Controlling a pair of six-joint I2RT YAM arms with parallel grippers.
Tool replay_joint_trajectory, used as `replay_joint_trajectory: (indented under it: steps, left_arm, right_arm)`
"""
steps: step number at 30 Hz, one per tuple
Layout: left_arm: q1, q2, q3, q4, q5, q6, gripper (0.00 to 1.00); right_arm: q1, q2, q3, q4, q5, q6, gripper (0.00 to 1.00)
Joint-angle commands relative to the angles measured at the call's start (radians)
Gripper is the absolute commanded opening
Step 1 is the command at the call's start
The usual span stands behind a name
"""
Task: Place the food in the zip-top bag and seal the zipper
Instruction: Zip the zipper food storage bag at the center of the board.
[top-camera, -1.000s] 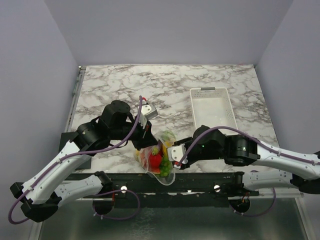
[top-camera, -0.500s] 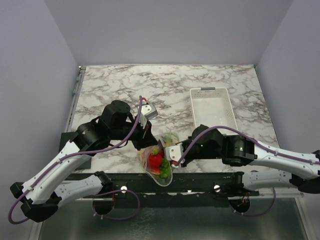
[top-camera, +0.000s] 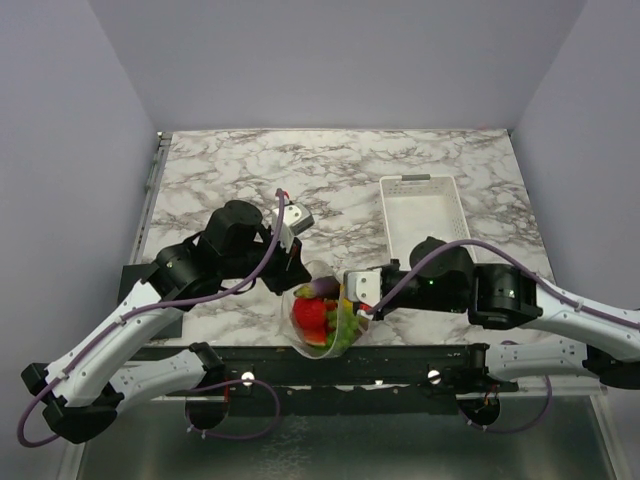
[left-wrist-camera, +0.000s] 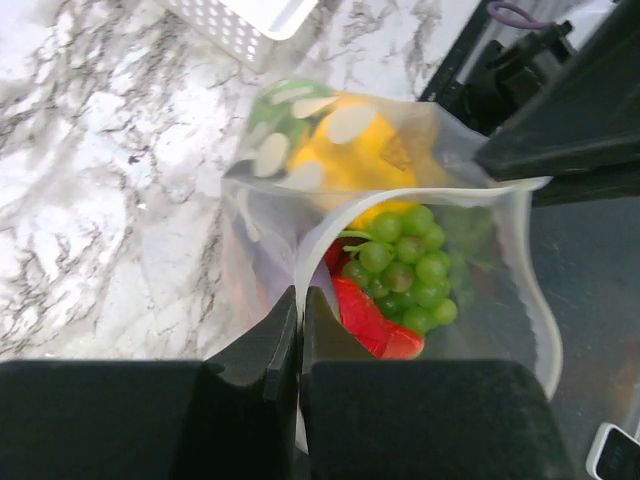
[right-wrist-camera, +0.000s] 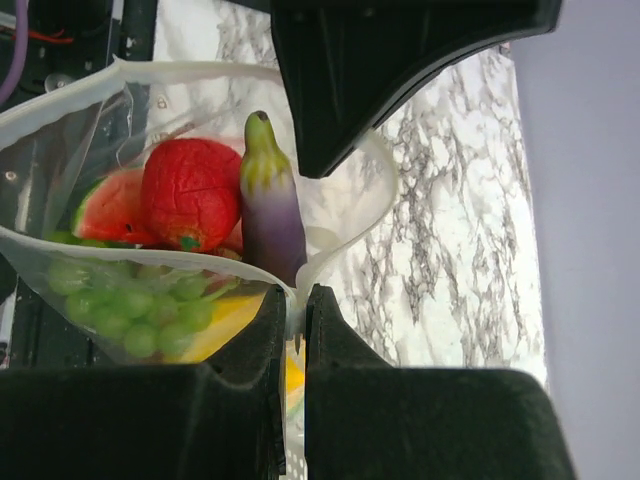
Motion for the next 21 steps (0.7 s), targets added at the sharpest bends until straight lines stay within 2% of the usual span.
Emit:
replay_joint_trajectory:
  steps: [1,3,6,9,14,20,21]
  left_arm:
    - [-0.006,0.006,0.02,-0.001,-0.14,-0.024,0.06]
    - [-0.006,0.005,0.022,-0.001,-0.183,-0.023,0.09]
    - [-0.006,-0.006,0.033,0.006,-0.255,-0.015,0.2]
    - [-0.006,-0.032,0.04,0.048,-0.305,-0.006,0.38]
    - [-0.006,-0.102,0.027,0.159,-0.242,0.027,0.54]
    - [-0.005,-0.181,-0.039,0.292,-0.126,0.076,0.64]
    - [-0.006,-0.19,-0.05,0.312,-0.11,0.084,0.68]
  right_arm:
    - [-0.004,0.009,0.084,0.009,0.071,0.063,0.01]
    - [-0.005,0.022,0.103,-0.019,0.103,0.076,0.01]
    - [-0.004,0.027,0.107,-0.035,0.122,0.081,0.01]
    - [-0.004,0.027,0.115,-0.049,0.11,0.086,0.01]
    - [-0.004,0.047,0.152,-0.094,0.102,0.103,0.01]
    - [-0.005,0.08,0.203,-0.147,0.077,0.142,0.01]
    - [-0.005,0.09,0.217,-0.157,0.068,0.153,0.01]
